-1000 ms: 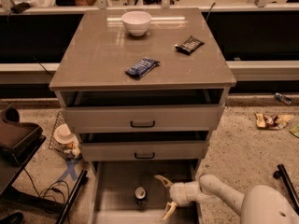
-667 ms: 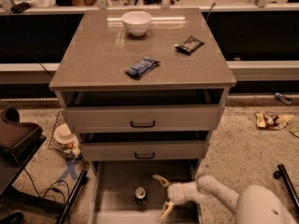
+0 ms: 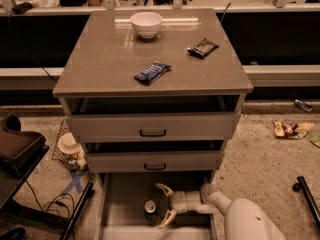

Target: Pick pepsi can from bottom drawer and place on counter

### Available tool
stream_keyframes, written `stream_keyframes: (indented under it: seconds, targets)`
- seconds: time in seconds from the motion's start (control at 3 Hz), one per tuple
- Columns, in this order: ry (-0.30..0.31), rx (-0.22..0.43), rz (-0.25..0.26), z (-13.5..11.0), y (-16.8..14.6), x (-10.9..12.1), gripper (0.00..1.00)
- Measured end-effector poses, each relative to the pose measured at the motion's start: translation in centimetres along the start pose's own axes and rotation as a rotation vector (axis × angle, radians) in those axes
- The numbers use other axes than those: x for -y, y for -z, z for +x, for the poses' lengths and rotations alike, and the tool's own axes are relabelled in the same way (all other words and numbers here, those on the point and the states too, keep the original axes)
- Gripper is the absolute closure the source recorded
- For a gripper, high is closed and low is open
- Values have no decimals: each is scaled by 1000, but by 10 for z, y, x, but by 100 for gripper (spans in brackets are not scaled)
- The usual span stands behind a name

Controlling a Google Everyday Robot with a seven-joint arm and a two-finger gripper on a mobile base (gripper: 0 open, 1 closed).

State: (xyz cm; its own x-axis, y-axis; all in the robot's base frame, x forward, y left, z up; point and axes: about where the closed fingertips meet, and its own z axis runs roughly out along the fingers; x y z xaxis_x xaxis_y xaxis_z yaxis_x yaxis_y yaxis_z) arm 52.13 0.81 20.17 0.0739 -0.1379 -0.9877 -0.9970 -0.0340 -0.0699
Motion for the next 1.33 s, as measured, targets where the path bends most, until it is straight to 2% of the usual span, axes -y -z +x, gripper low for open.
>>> stream_keyframes:
  seconds: [0.33, 0.67, 1.0, 1.33]
  targets:
    - [-12, 19, -12, 5, -17, 2, 25]
    - [-37, 7, -29, 6, -33, -16, 48]
    - [-70, -12, -77, 9, -58, -43, 72]
    - [-72, -22, -100, 5, -70, -58, 95]
